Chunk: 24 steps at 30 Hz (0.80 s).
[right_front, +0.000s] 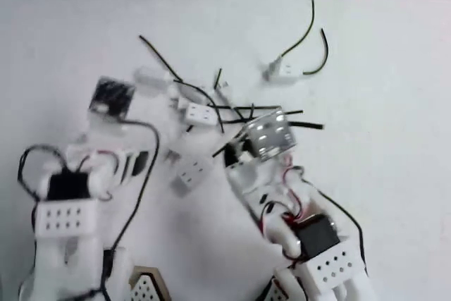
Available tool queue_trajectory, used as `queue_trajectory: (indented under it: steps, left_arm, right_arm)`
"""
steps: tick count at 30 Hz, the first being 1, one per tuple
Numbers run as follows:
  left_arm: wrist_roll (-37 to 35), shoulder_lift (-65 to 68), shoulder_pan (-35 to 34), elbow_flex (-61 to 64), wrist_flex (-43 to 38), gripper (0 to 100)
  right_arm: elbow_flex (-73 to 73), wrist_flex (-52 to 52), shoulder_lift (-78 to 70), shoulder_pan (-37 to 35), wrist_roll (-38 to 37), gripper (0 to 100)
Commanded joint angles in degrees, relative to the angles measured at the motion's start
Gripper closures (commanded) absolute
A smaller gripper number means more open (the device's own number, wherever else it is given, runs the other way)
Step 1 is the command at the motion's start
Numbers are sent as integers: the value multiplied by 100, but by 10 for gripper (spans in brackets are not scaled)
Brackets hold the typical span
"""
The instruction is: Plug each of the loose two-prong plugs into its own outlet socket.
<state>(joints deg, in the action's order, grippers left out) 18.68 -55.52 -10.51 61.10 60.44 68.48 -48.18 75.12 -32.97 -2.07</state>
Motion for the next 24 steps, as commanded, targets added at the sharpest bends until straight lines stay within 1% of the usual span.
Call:
queue_trajectory:
  steps: [1, 3, 5, 11, 17, 24]
  left_arm:
    - [-70, -1077, -532, 870, -316, 725]
    - [-70, -1314, -690, 1134, -316, 725]
    - [-70, -1446, -796, 1301, -316, 725]
    - [-79, -1481, -857, 1530, -325, 725]
    - [-79, -1490, -927, 1582, -325, 725]
    - [-79, -1490, -1165, 1582, -325, 725]
  right_arm:
    - [-70, 13, -57, -655, -35, 980]
    - [-114, 40, -268, -963, -35, 980]
    - [-114, 312, -620, -1156, -35, 980]
    - [-114, 1270, -2026, -1270, -79, 980]
    - [-114, 1912, -2958, -1684, -70, 980]
    - [-352, 2510, -3846, -1640, -44, 980]
